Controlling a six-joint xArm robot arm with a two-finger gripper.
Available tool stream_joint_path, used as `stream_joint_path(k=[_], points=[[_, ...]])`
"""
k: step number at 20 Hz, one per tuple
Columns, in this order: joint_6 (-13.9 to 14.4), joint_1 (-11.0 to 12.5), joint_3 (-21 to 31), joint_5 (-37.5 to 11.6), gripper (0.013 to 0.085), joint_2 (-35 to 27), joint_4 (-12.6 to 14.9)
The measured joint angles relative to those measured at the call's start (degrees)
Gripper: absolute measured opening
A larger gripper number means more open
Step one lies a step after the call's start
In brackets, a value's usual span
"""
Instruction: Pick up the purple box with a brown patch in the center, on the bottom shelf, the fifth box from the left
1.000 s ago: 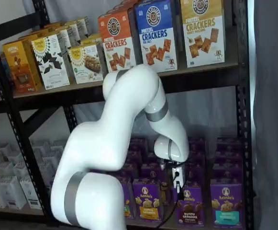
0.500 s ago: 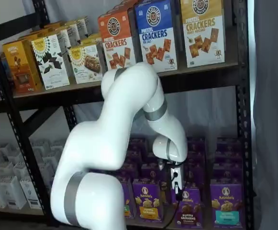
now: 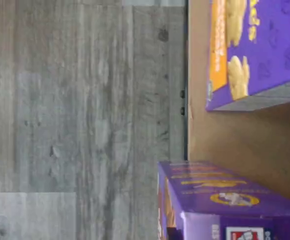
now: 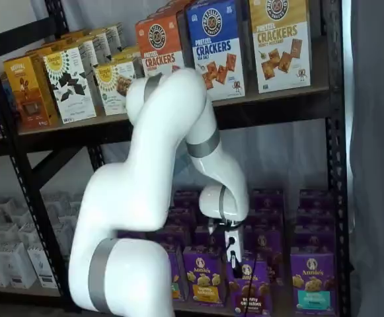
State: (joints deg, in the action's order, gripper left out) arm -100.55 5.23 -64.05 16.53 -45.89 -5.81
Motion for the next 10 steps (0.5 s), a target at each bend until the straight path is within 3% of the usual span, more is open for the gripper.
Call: stream_joint_path(k=[3,8,10], points=[[-0.17,-0.17,5.02,0.2,0.029,4.44,-0.37],[2.26,-0.38,12.38,-0.01,0.029,11.04,1.98],[2.29,-0.69,15.34,-0.46,0.029,13.65,1.72]])
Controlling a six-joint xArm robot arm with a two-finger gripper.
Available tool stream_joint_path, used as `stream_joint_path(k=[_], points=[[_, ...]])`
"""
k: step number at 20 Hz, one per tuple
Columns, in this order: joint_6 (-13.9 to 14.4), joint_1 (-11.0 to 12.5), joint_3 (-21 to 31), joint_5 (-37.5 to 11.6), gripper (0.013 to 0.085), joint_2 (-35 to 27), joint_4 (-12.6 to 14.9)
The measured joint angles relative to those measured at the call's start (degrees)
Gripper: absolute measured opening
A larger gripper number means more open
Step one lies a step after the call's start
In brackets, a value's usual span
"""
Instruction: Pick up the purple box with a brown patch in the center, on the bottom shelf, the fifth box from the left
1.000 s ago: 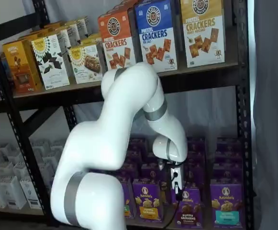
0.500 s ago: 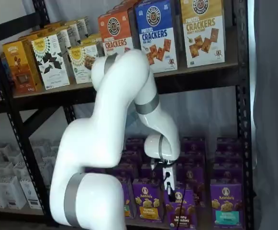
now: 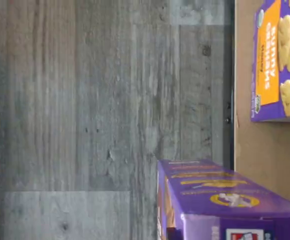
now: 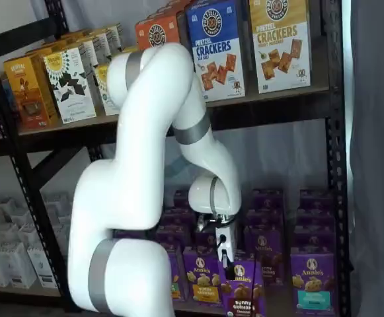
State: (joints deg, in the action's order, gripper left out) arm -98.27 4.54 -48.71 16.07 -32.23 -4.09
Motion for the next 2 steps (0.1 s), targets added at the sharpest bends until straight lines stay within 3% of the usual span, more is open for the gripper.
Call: stream_joint_path(k=[2], points=[[-0.66,-0.55,2.99,-0.9,0.029,2.6,-1.22]])
